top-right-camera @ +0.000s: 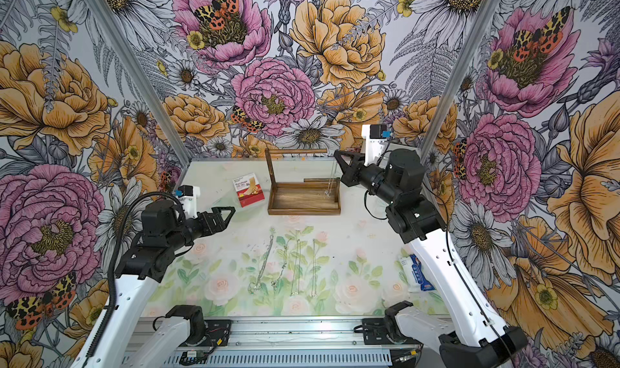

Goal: Take the necklace off the jewelry display stand
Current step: Take off the necklace from the stand.

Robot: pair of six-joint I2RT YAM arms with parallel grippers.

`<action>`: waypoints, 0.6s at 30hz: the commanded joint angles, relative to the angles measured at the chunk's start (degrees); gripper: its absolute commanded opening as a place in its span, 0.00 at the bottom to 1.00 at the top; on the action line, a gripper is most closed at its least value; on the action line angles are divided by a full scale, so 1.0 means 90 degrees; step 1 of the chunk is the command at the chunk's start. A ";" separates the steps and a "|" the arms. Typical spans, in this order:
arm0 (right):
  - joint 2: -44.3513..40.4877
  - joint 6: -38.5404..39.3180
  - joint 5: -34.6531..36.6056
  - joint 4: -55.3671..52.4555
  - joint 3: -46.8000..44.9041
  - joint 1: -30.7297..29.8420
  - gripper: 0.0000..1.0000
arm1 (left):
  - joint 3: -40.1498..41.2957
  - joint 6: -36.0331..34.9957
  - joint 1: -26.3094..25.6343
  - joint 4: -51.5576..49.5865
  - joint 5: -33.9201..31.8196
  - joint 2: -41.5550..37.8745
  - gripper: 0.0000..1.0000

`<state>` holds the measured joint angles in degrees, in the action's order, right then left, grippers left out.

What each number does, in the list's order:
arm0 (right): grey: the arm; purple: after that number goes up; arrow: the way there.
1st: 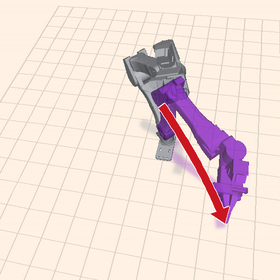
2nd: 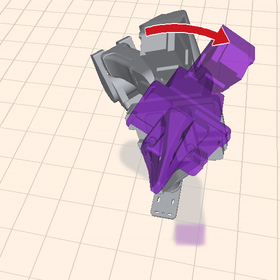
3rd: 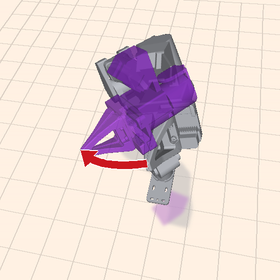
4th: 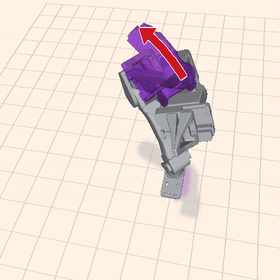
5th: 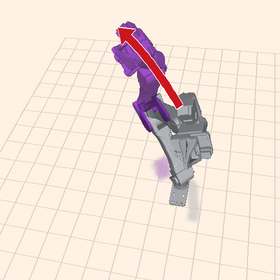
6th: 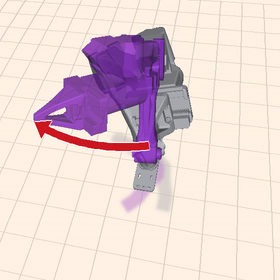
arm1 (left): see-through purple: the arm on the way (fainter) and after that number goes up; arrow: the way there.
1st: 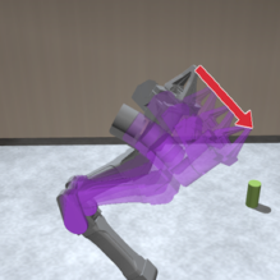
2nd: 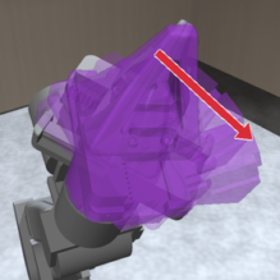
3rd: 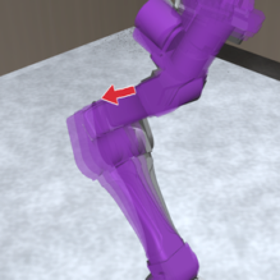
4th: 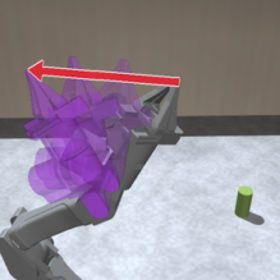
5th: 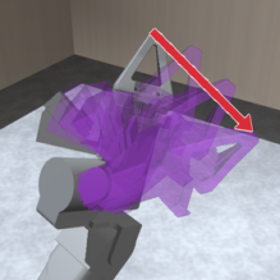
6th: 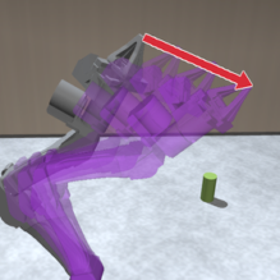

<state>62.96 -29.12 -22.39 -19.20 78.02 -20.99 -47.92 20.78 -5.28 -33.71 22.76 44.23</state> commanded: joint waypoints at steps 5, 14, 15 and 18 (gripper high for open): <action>-0.0305 0.0199 -0.0615 -0.0889 -0.0172 -0.0128 0.00 | 0.0095 -0.0319 -0.0772 0.0511 0.0591 -0.0191 0.99; -0.0616 0.0259 -0.0961 -0.1470 -0.0464 -0.0313 0.00 | 0.0032 -0.0590 -0.2493 0.0665 0.0194 -0.0470 0.99; -0.0651 0.0258 -0.0974 -0.1534 -0.0506 -0.0334 0.00 | 0.0007 -0.0572 -0.2787 0.0683 0.0032 -0.0482 0.99; -0.0758 0.0287 -0.1049 -0.1689 -0.0651 -0.0384 0.00 | -0.0097 -0.0506 -0.3764 0.0825 -0.0642 -0.0412 0.99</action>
<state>57.58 -27.33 -30.15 -32.38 73.17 -23.97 -47.88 17.34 -34.09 -28.71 22.52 40.51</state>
